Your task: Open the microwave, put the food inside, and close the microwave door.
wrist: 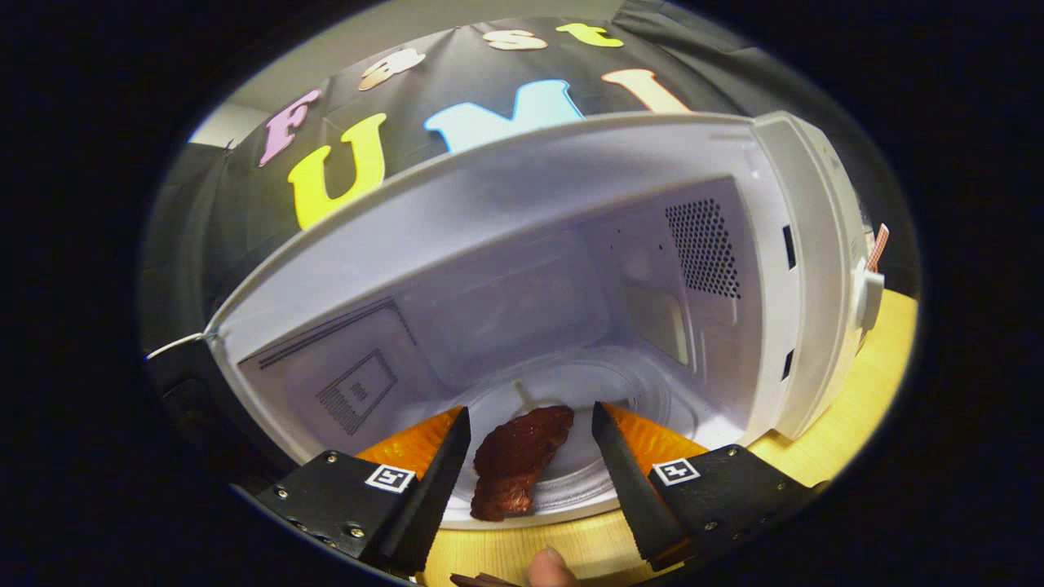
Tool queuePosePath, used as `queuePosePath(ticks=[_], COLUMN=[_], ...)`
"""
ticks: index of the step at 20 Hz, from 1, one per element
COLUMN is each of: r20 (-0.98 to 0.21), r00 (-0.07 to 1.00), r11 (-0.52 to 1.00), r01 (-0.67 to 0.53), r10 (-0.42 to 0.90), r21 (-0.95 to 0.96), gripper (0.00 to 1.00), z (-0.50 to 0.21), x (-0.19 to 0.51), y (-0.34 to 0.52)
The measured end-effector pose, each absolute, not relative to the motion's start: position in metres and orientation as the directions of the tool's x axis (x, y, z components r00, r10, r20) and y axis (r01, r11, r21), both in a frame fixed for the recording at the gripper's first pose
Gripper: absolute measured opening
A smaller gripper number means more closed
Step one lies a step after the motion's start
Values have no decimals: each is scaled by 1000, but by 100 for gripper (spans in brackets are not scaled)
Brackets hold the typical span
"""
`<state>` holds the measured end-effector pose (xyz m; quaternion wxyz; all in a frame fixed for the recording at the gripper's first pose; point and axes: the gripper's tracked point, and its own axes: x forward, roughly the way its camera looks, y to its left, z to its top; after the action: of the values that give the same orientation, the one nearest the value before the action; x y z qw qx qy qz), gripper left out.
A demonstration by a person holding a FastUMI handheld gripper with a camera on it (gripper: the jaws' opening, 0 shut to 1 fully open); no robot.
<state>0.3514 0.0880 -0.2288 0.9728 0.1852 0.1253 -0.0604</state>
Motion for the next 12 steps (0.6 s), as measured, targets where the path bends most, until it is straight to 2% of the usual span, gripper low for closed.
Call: queuePosePath(ticks=[3,5,6,8,12], r20=[-232,-170,-133,-48,44], r00=[972,981,983,981,932], r11=[933,941,944,946,891], r01=[58,-35,-82,-169,-358], r10=[28,97,130,189,360], r21=[355,336,318,278,279], gripper=[91,91,95,96,97], z=[-191,-150,-132,-92,-38], x=[308,271,251,210,127], y=[112,130,139,155,196])
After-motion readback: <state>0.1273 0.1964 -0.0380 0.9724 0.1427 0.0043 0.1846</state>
